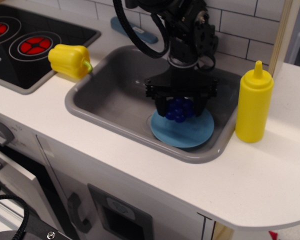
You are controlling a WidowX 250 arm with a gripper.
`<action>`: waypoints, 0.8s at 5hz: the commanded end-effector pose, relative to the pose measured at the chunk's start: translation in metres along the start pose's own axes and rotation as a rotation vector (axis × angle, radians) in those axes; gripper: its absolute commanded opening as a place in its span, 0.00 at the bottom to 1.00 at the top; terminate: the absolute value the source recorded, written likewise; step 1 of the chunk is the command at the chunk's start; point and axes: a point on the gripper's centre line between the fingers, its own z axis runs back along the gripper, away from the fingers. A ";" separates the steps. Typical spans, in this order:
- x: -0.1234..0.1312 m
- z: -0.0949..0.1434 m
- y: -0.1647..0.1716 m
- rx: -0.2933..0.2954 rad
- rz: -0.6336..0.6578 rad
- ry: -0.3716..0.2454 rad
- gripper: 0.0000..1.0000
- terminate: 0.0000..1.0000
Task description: Put blueberries on plate sink
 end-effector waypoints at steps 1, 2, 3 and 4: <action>0.014 0.026 -0.002 -0.027 0.052 -0.028 1.00 0.00; 0.014 0.042 -0.002 -0.022 0.091 -0.054 1.00 0.00; 0.019 0.062 0.000 -0.032 0.121 -0.071 1.00 0.00; 0.023 0.084 0.004 -0.070 0.151 -0.089 1.00 0.00</action>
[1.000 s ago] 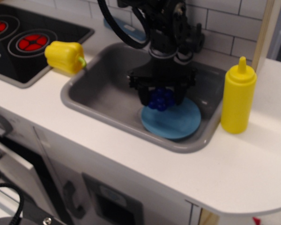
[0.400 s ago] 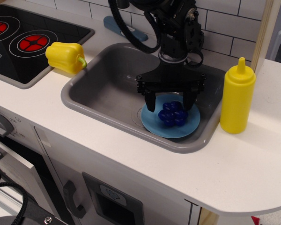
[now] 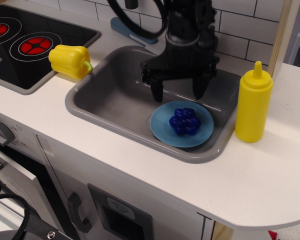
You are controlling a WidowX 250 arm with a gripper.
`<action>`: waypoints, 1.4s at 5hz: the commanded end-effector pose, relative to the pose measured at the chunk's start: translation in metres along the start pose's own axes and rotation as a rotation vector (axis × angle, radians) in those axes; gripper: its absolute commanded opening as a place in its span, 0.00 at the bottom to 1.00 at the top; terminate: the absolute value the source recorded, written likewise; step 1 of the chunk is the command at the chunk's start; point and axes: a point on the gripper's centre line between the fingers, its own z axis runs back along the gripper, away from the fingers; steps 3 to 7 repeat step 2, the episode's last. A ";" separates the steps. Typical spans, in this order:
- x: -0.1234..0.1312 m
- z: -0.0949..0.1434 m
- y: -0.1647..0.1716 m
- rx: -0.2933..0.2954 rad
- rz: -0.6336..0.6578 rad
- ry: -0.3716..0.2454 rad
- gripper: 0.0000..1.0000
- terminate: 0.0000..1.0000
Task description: Put blueberries on plate sink
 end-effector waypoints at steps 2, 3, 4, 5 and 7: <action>0.020 0.039 0.002 -0.079 0.040 -0.074 1.00 1.00; 0.020 0.039 0.002 -0.079 0.040 -0.074 1.00 1.00; 0.020 0.039 0.002 -0.079 0.040 -0.074 1.00 1.00; 0.020 0.039 0.002 -0.079 0.040 -0.074 1.00 1.00; 0.020 0.039 0.002 -0.079 0.040 -0.074 1.00 1.00</action>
